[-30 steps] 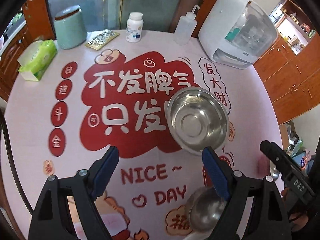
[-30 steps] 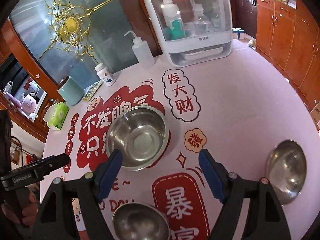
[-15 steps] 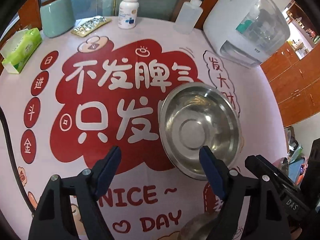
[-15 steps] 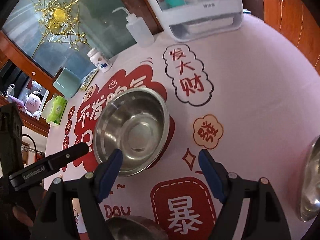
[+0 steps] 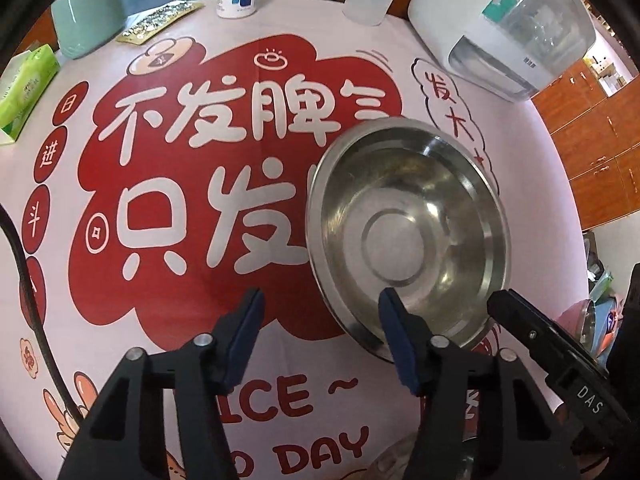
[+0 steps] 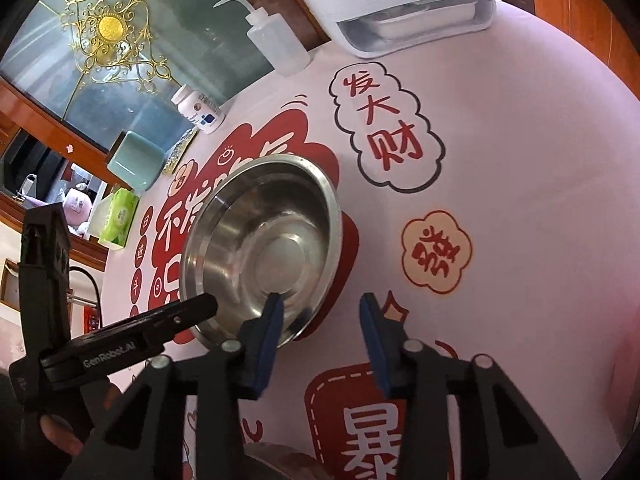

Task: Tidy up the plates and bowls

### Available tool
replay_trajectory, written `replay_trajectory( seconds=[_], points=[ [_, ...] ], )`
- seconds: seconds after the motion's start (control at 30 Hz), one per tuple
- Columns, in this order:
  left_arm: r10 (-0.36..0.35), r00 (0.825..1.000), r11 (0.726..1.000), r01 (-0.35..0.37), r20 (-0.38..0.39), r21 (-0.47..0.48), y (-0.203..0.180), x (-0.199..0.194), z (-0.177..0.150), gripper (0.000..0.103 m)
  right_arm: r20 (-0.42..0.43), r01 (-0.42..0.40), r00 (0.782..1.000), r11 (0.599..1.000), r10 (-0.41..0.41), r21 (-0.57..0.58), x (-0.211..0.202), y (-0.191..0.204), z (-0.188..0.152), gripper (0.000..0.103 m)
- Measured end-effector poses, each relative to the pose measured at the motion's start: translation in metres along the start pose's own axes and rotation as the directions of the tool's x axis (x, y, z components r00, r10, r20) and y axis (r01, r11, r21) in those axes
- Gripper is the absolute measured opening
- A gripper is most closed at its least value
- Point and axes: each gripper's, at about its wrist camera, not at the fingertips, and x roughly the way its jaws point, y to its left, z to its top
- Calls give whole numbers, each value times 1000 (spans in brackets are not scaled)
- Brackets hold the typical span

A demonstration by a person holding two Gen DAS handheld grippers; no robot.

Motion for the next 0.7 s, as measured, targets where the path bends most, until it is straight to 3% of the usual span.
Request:
replay_trajectory(
  seconds=[0.3, 0.43, 0.7],
  points=[
    [-13, 1000, 1000, 13, -6, 19, -2, 8, 3, 52, 9, -37, 999, 999, 37, 6, 2, 0, -1, 21],
    [-50, 999, 999, 50, -4, 22, -4, 10, 3, 37, 15, -46, 999, 999, 46, 12, 2, 1, -1, 16],
    [-22, 1000, 996, 22, -1, 90, -19, 13, 3, 24, 8, -28, 1000, 1000, 28, 9, 2, 5, -1, 15]
  ],
)
